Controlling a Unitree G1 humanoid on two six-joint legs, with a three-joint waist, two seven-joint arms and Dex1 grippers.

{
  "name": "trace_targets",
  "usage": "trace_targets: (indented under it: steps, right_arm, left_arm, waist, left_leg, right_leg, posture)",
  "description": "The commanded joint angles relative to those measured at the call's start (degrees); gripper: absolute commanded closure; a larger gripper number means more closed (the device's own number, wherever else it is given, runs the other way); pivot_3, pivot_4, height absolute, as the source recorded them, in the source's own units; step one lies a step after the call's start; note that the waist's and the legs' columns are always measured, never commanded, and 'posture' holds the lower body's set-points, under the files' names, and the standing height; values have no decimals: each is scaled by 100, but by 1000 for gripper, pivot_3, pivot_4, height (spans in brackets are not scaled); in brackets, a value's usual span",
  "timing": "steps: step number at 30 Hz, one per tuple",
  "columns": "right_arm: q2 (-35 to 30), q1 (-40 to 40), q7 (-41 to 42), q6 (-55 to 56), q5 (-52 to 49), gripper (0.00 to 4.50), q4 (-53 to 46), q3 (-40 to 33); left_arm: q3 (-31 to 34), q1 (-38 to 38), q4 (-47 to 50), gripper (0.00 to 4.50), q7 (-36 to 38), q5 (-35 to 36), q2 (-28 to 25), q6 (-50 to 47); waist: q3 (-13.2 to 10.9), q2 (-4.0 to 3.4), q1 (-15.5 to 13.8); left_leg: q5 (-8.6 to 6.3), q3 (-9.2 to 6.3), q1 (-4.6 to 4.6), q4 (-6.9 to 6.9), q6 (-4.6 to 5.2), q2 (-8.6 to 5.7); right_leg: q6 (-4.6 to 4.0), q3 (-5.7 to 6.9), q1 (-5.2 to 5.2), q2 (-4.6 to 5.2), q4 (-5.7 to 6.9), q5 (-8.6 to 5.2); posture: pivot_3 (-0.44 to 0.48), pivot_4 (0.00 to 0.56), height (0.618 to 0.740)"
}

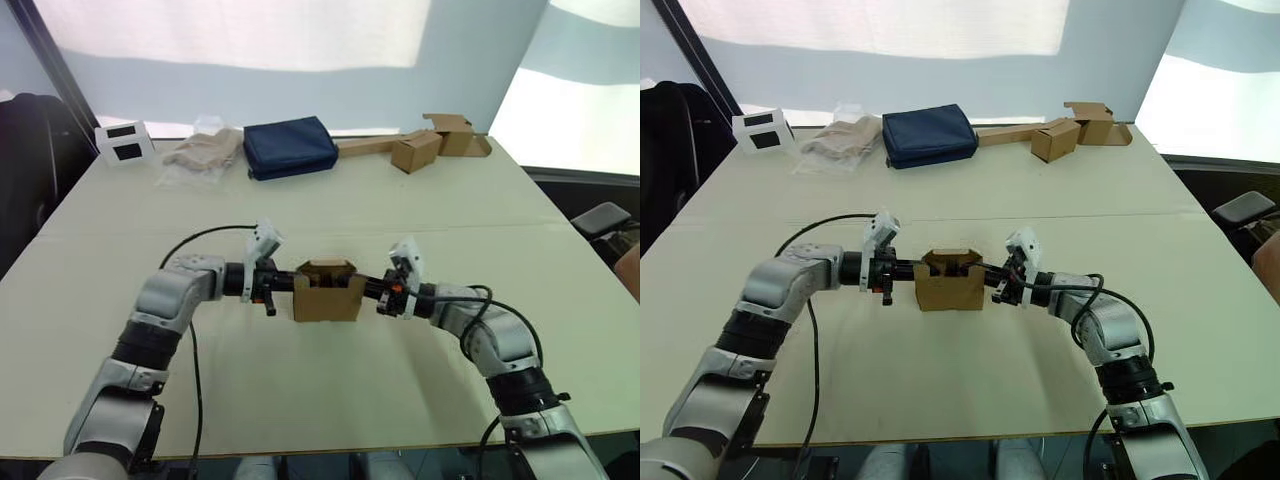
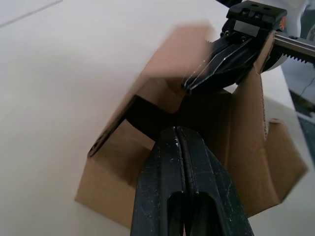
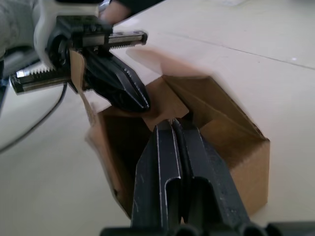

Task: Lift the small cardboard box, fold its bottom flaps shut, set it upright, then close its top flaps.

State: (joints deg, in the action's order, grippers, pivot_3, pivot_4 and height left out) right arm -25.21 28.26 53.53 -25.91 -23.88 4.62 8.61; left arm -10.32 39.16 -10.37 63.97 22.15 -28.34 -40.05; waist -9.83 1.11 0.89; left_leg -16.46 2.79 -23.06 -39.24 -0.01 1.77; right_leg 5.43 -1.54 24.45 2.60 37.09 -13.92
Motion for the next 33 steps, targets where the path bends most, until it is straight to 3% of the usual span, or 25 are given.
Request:
trace_targets:
  steps: [1, 4, 7, 13, 18, 25, 33]
  right_arm:
    - [-61, -43, 46, 297, 566, 4500, 417, 337]
    - [34, 11, 3, 290, 410, 4500, 398, 116]
    - [90, 32, -48, 238, 241, 4500, 311, -105]
    - [169, 46, -498, -493, -919, 4500, -722, -1239]
    - [67, -64, -840, -1289, -1802, 4500, -1708, -1777]
    - [-377, -666, -760, -1925, -2136, 4500, -3021, -1229]
    - [-255, -801, -861, -1535, -1481, 4500, -2839, -440]
  left_arm:
    - [-193, -73, -268, 4489, -93, -358, -84, 204]
    - [-38, -9, -287, 4489, -118, -258, -115, 176]
    - [78, 33, -216, 4489, -122, -164, -158, 122]
    - [940, 97, 428, 4489, -271, 599, -294, -413]
    - [1147, -9, 588, 4489, -252, 710, -561, -471]
    - [875, 558, -835, 4489, -200, 212, -260, 407]
    - [501, 1288, -2919, 4489, 100, -485, 534, 1772]
  waist:
    - [13, 2, 1]
    - [17, 3, 6]
    - [18, 2, 10]
    - [9, 1, -3]
    - [9, 0, -11]
    - [8, 0, -33]
    - [8, 3, -7]
  left_leg:
    - [0, 0, 18, 5, 0, 0]
    - [-2, -4, 81, 17, 1, 3]
    - [-2, -18, 88, 18, 1, 5]
    - [-1, -20, 55, 16, 0, 9]
    - [-1, -20, 5, 15, 0, 9]
    - [-1, -19, -1, 8, 0, 4]
    - [-1, -1, -17, 5, 0, -5]
  right_leg:
    - [-1, 0, -16, 0, -1, -1]
    - [-27, 3, -79, 0, -6, -19]
    - [-28, 4, -85, -1, -4, -20]
    - [-18, 2, -51, 4, 2, -13]
    - [-8, 3, -1, 8, 4, -7]
    - [-13, 5, 0, 5, -1, -10]
    - [-10, 7, 8, 4, -14, -9]
  posture:
    - [0, 150, 740]
    - [0, 150, 740]
    - [0, 150, 740]
    - [0, 150, 740]
    - [0, 150, 740]
    - [0, 150, 740]
    - [0, 150, 740]
